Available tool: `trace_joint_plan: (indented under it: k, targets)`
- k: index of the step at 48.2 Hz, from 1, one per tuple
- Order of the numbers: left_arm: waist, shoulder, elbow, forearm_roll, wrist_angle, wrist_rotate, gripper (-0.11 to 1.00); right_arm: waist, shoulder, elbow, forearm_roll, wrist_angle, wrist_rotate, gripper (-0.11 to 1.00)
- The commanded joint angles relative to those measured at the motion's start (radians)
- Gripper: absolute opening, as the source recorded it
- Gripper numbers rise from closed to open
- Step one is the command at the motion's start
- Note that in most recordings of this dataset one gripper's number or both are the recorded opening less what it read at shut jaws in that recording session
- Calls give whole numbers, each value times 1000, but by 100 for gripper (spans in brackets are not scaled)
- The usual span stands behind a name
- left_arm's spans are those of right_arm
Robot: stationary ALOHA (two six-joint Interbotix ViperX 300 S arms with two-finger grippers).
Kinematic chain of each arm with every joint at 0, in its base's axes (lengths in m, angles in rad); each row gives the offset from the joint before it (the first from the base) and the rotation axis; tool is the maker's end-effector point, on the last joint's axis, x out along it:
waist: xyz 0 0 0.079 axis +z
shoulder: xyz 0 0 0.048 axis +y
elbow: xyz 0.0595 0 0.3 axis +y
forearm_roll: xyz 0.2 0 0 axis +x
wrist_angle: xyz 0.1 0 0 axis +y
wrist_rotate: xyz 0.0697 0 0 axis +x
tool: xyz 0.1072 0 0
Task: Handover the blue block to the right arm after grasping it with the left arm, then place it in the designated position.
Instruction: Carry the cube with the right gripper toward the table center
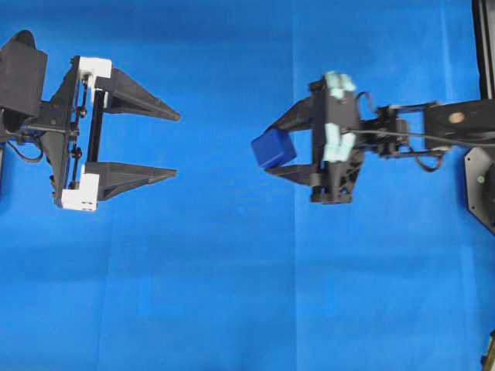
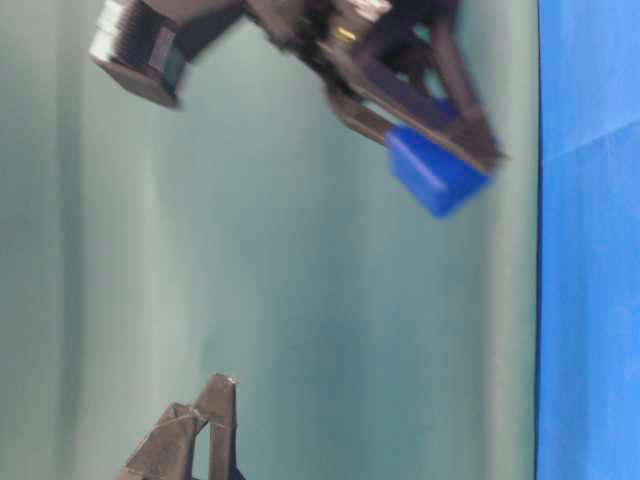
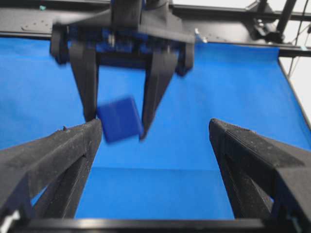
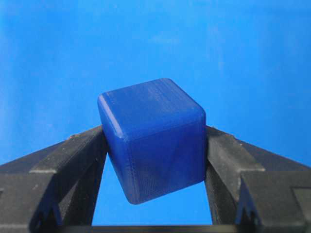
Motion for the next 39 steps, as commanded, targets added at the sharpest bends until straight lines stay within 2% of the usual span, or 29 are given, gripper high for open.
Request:
trace_joint_plan:
  k: [1, 13, 23, 39]
  targets:
    - [-2, -5, -26, -2, -11, 0, 93, 0, 48, -34, 17, -55, 6, 44]
    - [-2, -5, -26, -2, -8, 2, 93, 0, 207, -84, 60, -140, 9, 44]
    - [-2, -5, -26, -2, -5, 2, 93, 0, 305, -141, 72, -143, 11, 44]
    - [2, -5, -26, -2, -2, 2, 93, 2, 437, -199, 120, -146, 11, 44]
